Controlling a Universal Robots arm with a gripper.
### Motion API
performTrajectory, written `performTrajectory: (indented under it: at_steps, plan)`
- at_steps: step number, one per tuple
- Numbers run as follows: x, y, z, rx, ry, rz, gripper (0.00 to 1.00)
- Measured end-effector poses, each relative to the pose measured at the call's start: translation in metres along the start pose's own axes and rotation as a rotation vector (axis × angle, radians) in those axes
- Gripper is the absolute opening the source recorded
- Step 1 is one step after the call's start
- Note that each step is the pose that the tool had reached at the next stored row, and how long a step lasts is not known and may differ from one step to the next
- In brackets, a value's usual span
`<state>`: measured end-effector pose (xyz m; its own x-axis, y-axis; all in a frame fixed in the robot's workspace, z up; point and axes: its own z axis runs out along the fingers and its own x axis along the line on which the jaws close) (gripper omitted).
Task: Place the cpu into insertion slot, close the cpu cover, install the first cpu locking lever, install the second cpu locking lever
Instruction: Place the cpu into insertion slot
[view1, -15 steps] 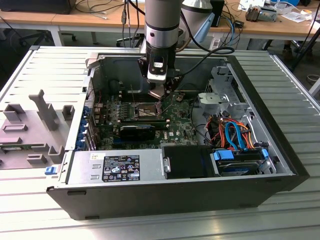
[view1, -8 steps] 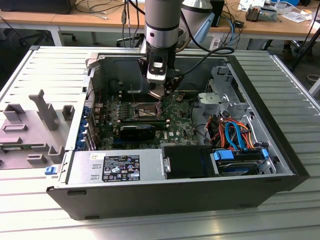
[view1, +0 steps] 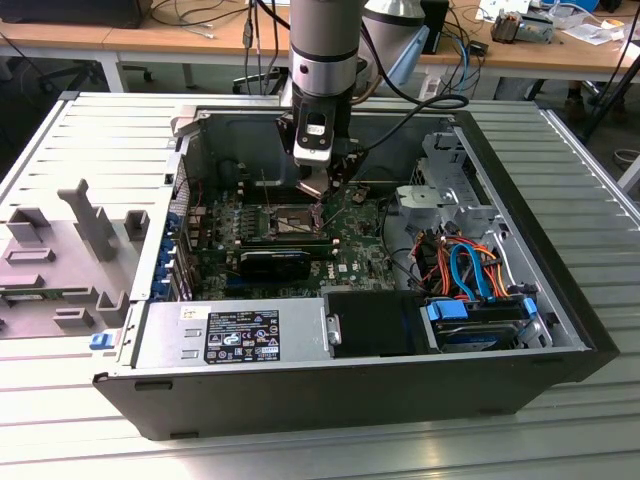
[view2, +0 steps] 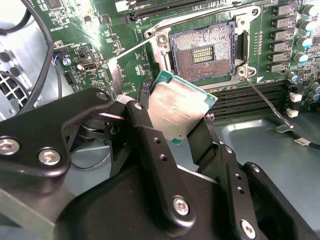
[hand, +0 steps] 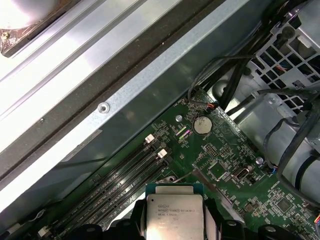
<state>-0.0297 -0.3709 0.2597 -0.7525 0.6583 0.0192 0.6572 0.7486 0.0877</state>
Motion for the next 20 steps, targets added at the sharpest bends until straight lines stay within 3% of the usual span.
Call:
performTrajectory:
  at_steps: [20]
  plan:
    - [0.0000, 0.0000, 0.0003, -0.0002, -0.0008, 0.009, 0.55]
